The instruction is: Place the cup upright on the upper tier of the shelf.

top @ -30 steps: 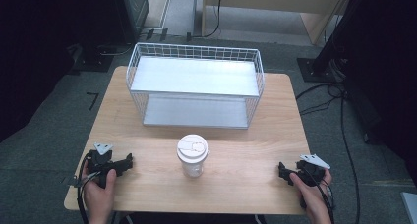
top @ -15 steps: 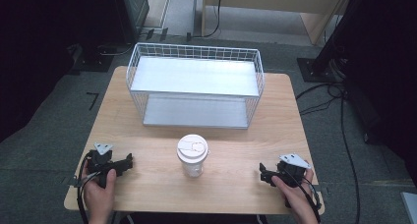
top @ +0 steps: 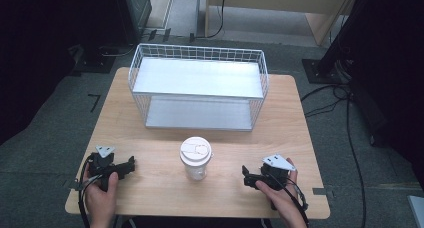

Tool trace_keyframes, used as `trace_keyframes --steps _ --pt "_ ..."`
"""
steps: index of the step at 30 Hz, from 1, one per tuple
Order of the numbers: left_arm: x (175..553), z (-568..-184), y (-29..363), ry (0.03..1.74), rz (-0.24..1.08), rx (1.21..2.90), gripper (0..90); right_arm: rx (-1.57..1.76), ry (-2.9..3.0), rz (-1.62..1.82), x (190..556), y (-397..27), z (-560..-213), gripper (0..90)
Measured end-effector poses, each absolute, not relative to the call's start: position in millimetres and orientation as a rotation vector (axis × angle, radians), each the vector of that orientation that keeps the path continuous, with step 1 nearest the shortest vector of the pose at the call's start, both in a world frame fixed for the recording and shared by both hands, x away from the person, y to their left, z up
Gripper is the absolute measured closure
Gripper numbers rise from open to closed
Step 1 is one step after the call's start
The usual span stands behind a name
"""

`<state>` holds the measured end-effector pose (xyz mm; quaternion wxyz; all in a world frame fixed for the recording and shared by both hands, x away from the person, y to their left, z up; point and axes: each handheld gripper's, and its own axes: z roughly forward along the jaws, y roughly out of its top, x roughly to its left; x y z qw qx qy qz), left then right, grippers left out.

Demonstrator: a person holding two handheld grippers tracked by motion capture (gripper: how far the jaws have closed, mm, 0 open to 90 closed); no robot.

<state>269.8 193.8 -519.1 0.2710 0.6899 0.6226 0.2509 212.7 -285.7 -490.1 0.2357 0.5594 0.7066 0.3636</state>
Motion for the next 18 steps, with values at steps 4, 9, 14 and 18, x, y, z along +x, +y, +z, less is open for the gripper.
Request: trace_keyframes --steps 4,9,14,18 --pt "269.8 -519.0 193.9 1.676 0.675 1.86 0.0 1.506 1.963 1.03 210.5 -266.7 -489.2 0.0" --pt "269.8 -519.0 193.9 1.676 0.675 1.86 0.0 1.477 1.978 1.05 208.8 -248.9 -489.7 0.0" --pt "269.8 -519.0 193.9 1.676 0.676 1.86 0.0 1.438 2.011 1.096 206.4 -225.2 -489.3 0.0" --pt "269.8 -519.0 193.9 1.676 0.675 1.86 0.0 1.397 2.062 1.104 202.9 -211.7 -492.3 0.0"
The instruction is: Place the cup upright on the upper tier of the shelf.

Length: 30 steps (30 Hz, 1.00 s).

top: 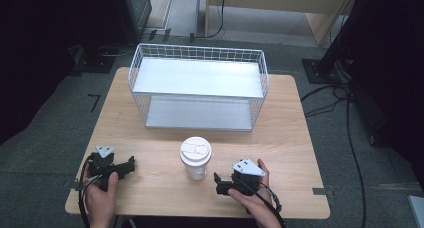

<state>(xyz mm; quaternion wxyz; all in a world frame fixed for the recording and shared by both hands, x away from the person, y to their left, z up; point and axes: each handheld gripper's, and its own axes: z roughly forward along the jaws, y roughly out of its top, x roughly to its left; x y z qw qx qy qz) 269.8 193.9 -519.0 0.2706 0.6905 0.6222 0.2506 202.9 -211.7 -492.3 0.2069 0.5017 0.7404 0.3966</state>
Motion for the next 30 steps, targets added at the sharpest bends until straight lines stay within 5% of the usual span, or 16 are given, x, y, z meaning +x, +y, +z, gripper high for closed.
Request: trace_keyframes --steps 30 --pt "269.8 -519.0 193.9 1.676 0.675 1.86 0.0 1.241 2.043 1.32 209.2 -146.3 -468.6 3.1"
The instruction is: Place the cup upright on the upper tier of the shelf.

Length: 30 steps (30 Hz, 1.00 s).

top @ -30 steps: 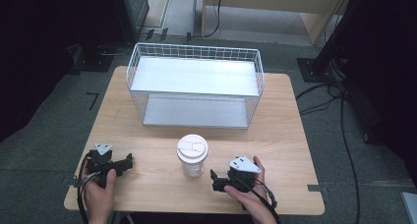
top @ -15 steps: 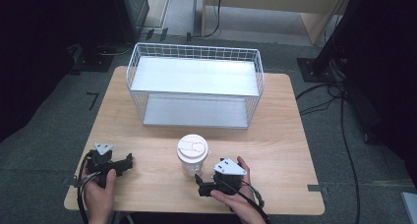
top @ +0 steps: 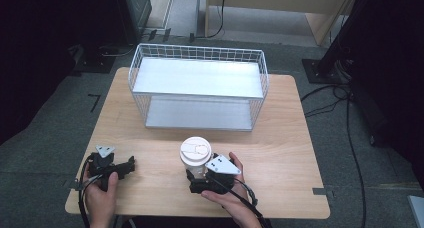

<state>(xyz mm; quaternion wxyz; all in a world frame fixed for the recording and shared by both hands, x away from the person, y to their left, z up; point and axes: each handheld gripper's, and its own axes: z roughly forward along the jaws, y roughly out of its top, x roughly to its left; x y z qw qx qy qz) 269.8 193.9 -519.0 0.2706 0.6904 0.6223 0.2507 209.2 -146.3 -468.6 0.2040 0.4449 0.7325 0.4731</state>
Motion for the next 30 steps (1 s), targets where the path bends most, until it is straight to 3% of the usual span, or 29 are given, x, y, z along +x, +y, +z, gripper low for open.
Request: trace_keyframes --steps 14,17,30 --pt "269.8 -519.0 193.9 1.677 0.675 1.86 0.0 1.213 1.939 1.365 214.3 -131.8 -456.6 7.0" --pt "270.3 -518.9 193.2 1.676 0.675 1.862 0.0 1.207 1.917 1.378 213.7 -128.6 -456.9 14.2" --pt "270.4 -518.9 193.2 1.676 0.675 1.862 0.0 1.237 1.819 1.37 218.5 -134.2 -443.2 14.8"
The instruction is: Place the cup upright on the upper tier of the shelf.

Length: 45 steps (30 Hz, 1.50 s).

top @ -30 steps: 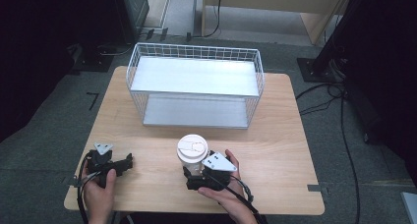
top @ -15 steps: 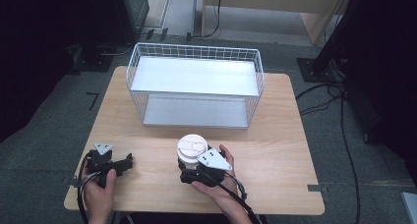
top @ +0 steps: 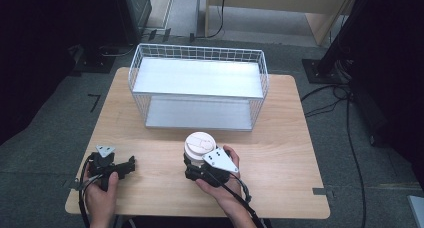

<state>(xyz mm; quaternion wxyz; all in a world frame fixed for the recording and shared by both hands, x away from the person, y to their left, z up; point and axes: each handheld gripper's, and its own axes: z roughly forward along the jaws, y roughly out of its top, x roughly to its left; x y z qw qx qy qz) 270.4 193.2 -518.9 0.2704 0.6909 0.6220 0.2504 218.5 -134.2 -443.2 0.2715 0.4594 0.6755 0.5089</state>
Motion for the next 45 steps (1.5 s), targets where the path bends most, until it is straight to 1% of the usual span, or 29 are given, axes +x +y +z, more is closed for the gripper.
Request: trace_keyframes --steps 2,19,37,45 --pt "270.3 -518.8 193.4 1.676 0.674 1.864 0.0 1.236 1.813 1.374 219.0 -134.8 -441.5 14.8" --pt "270.4 -518.7 193.4 1.675 0.675 1.864 0.0 1.169 1.689 1.43 233.4 -136.4 -393.3 14.8" --pt "270.4 -518.8 193.4 1.676 0.675 1.863 0.0 0.985 1.527 1.472 259.1 -127.9 -325.1 14.7" --pt "270.3 -518.7 193.4 1.676 0.674 1.865 0.0 0.941 1.455 1.477 278.9 -124.4 -295.6 14.7"
